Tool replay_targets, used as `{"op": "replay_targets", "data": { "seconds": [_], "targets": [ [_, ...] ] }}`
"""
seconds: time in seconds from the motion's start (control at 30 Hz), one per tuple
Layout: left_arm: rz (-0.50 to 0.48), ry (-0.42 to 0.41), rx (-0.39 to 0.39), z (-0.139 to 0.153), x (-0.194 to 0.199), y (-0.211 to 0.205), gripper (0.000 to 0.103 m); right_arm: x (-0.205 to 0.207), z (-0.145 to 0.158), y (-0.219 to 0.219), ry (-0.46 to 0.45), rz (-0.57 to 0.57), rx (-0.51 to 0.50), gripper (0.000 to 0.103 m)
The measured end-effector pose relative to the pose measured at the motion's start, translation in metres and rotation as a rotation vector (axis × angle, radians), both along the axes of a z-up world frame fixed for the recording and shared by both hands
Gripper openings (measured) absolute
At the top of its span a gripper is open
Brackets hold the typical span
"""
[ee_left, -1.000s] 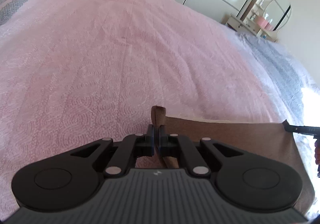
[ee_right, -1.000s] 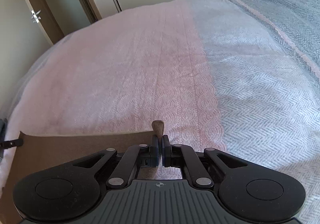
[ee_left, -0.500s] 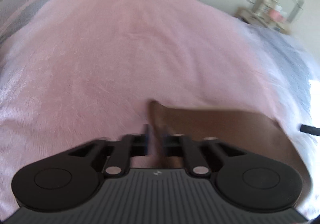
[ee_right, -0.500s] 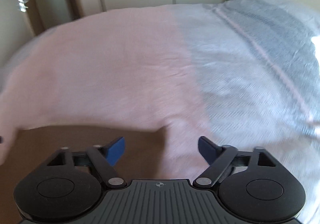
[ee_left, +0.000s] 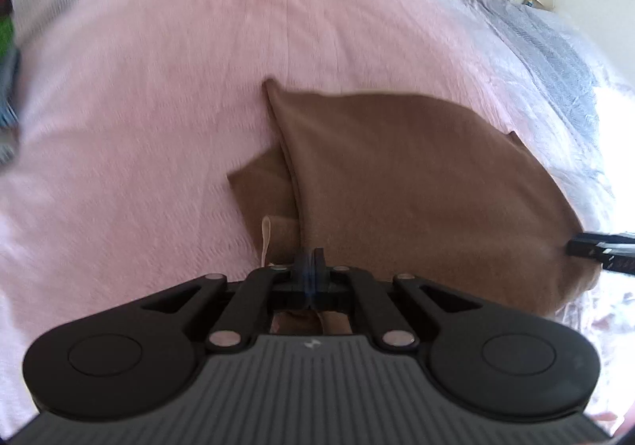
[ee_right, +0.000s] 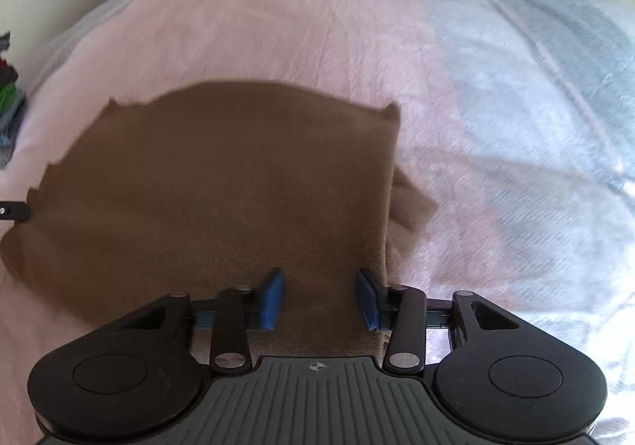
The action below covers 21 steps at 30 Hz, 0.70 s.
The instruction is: Fold clothes
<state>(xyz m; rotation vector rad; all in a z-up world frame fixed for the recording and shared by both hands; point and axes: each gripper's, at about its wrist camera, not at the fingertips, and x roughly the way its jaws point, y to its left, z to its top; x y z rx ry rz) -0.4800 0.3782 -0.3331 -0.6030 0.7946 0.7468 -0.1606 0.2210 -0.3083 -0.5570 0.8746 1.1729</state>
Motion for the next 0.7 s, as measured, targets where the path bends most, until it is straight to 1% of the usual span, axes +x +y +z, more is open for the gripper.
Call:
{"op": "replay_targets", "data": {
  "seconds": [0.07, 0.1, 0.13, 0.17, 0.2, 0.23, 0.3, 0.33, 0.37, 0.4, 0.43, 0.47, 0.5, 0.63, 0.7],
  "targets": [
    [0.015, -0.033, -0.013, 0.006, 0.001, -0.011, 0.001, -0.007, 0.008, -0.004, 0.014, 0.002, 0.044, 0.044],
    [0.025, -0.028, -0.030, 0.002, 0.003, -0.016, 0.002, -0.011, 0.005, -0.005, 0.021, 0.007, 0.044, 0.044],
    [0.037, -0.005, -0.055, -0.006, 0.006, -0.019, 0.004, -0.014, -0.004, -0.006, 0.019, 0.009, 0.020, 0.044],
    [0.061, 0.038, -0.079, -0.014, 0.008, -0.022, 0.003, -0.016, -0.014, -0.005, 0.012, 0.010, -0.011, 0.044],
    [0.092, 0.072, -0.094, -0.017, 0.009, -0.025, 0.002, -0.017, -0.019, -0.004, 0.005, 0.005, -0.037, 0.044],
    [0.120, 0.080, -0.099, -0.013, 0.008, -0.029, 0.002, -0.019, -0.016, -0.005, 0.005, -0.003, -0.038, 0.044],
    [0.157, 0.110, -0.088, 0.005, 0.010, -0.037, 0.003, -0.021, -0.003, -0.009, 0.016, -0.015, -0.048, 0.044],
    [0.172, 0.131, -0.081, 0.014, 0.011, -0.042, 0.006, -0.022, 0.006, -0.012, 0.024, -0.021, -0.055, 0.047],
    [0.188, 0.153, -0.079, 0.024, 0.013, -0.047, 0.017, -0.022, 0.015, -0.014, 0.032, -0.026, -0.062, 0.054],
    [0.206, 0.179, -0.084, 0.035, 0.014, -0.052, 0.024, -0.024, 0.024, -0.019, 0.040, -0.033, -0.068, 0.079],
    [0.217, 0.191, -0.093, 0.046, 0.014, -0.059, 0.026, -0.026, 0.033, -0.027, 0.049, -0.044, -0.073, 0.086],
    [0.221, 0.186, -0.105, 0.057, 0.012, -0.068, 0.028, -0.028, 0.041, -0.035, 0.062, -0.050, -0.075, 0.086],
    [0.225, 0.186, -0.116, 0.068, 0.010, -0.079, 0.032, -0.030, 0.049, -0.044, 0.082, -0.049, -0.076, 0.086],
    [0.242, 0.214, -0.135, 0.103, 0.013, -0.123, 0.038, -0.039, 0.072, -0.076, 0.178, -0.062, -0.145, 0.086],
    [0.237, 0.234, -0.142, 0.115, 0.013, -0.145, 0.040, -0.041, 0.083, -0.089, 0.202, -0.053, -0.165, 0.086]
  ]
}}
